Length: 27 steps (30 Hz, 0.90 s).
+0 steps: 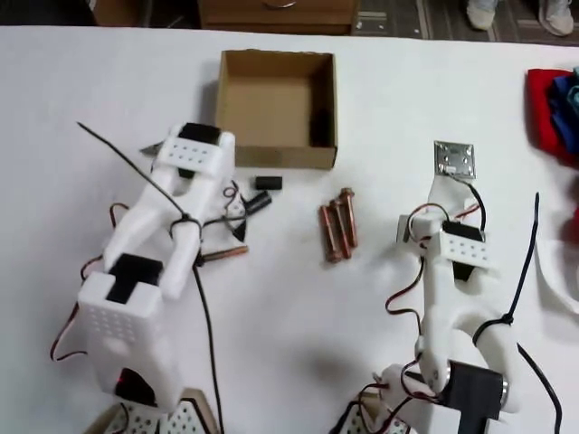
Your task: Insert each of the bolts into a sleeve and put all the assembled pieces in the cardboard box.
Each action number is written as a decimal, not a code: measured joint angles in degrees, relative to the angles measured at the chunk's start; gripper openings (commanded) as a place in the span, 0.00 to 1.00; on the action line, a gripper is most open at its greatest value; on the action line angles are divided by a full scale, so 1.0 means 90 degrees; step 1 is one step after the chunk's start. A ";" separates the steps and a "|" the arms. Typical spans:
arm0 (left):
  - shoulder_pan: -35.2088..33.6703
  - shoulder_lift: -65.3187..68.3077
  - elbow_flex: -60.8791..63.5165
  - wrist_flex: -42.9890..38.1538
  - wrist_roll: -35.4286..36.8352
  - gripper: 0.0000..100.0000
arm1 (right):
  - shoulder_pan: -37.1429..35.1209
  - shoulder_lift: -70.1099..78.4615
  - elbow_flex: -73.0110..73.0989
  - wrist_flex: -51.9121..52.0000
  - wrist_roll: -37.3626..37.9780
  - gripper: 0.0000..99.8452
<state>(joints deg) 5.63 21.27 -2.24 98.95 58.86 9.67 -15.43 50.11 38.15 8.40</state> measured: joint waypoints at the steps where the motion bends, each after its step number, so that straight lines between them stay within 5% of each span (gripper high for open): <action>1: -0.0010 0.0020 0.0000 0.0000 0.0059 0.32 | 0.0000 0.0000 0.0000 0.0000 0.0000 0.02; 20: -0.0527 0.2276 -0.1407 0.0313 0.0078 0.32 | 0.0000 0.0000 0.0000 0.0000 0.0000 0.02; 27: -0.0635 0.2403 -0.1563 0.0313 -0.1514 0.32 | 0.0000 0.0000 0.0000 0.0000 0.0000 0.02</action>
<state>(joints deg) -0.09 42.90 -16.31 101.76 45.23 9.67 -15.43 50.11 38.15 8.40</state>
